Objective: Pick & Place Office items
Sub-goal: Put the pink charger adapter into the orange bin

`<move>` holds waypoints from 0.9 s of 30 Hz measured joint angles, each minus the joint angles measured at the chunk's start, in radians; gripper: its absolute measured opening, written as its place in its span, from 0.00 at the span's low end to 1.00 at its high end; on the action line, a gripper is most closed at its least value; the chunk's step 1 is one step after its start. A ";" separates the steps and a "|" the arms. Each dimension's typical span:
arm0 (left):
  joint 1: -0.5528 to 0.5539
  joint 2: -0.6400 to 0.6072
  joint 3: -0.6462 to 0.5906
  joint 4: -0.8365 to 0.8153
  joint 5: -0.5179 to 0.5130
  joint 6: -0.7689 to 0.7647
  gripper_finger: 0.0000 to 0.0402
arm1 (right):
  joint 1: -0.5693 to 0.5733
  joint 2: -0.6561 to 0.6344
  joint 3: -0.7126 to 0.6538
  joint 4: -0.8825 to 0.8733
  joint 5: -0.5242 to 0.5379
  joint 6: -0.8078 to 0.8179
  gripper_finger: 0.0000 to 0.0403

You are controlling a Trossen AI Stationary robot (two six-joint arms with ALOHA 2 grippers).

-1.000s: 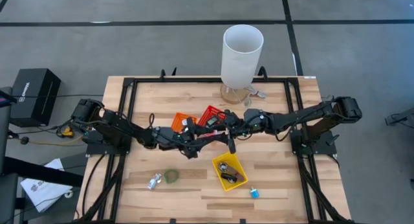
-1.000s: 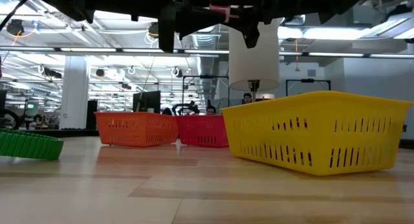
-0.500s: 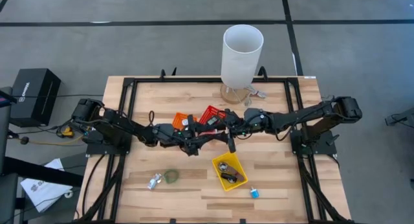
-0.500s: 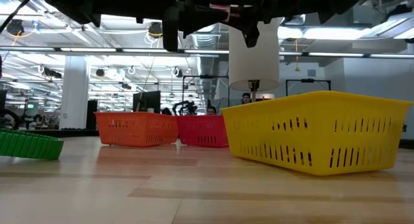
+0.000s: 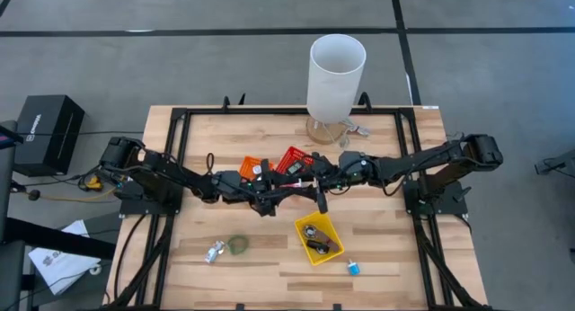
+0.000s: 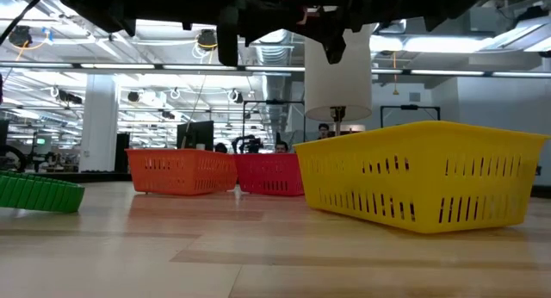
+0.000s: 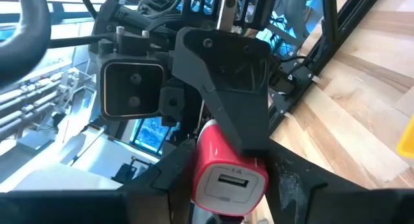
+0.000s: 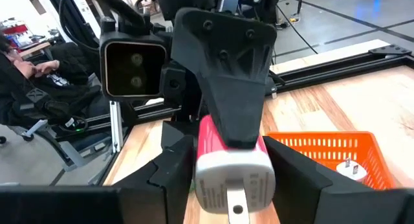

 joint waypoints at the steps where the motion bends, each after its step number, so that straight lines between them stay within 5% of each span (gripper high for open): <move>1: 0.000 0.000 0.000 0.000 0.000 0.000 0.36 | 0.000 0.000 0.000 0.000 0.000 0.000 0.43; 7: -0.001 0.000 0.000 -0.003 -0.040 -0.005 0.32 | -0.001 0.000 0.000 -0.005 0.002 0.000 0.44; 27: -0.120 0.000 0.000 -0.036 -0.408 -0.106 0.33 | -0.013 0.000 0.000 -0.067 0.003 0.052 0.49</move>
